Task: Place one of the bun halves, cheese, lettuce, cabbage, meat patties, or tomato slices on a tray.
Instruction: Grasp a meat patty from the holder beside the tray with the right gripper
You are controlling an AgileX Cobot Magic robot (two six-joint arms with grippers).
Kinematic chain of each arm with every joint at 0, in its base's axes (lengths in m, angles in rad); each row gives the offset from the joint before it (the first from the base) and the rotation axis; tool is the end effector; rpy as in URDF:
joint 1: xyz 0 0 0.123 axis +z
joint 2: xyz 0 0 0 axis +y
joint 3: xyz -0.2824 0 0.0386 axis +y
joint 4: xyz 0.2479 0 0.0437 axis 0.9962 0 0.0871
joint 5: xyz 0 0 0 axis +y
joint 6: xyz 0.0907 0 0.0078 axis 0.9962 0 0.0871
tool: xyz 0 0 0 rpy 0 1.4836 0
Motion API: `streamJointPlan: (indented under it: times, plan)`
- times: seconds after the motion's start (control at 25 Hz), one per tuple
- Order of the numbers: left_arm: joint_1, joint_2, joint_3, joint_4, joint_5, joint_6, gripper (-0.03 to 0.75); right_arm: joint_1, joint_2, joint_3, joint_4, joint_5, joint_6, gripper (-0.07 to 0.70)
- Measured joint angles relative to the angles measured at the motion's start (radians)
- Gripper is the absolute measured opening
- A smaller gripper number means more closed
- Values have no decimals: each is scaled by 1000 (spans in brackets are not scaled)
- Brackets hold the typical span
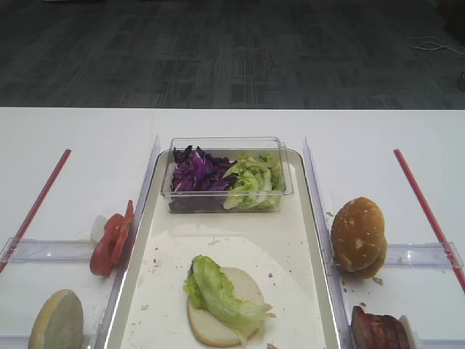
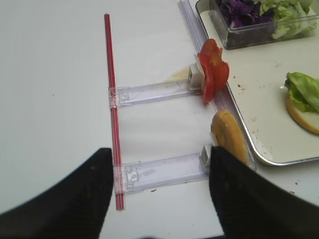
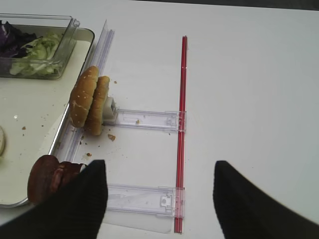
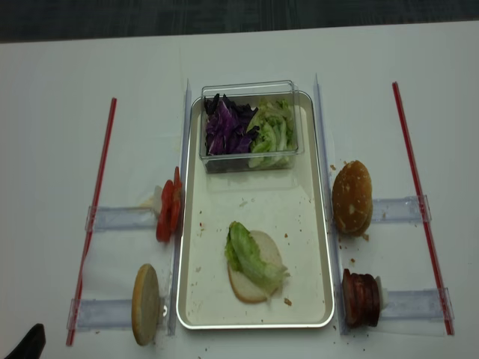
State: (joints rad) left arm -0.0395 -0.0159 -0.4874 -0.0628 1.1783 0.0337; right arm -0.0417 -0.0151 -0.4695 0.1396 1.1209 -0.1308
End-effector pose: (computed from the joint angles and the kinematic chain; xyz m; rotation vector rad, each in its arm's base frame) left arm -0.0115 -0.0048 0.2645 0.0866 2.1561 -0.0799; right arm -0.0063 0.0117 0.2645 -0.1044 2.1094 0.0664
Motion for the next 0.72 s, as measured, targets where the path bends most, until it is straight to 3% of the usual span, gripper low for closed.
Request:
streamJointPlan:
  times: [0.72]
  plan:
    - [0,0,0,0,0,0,429,0,0,0,0,0,2,468]
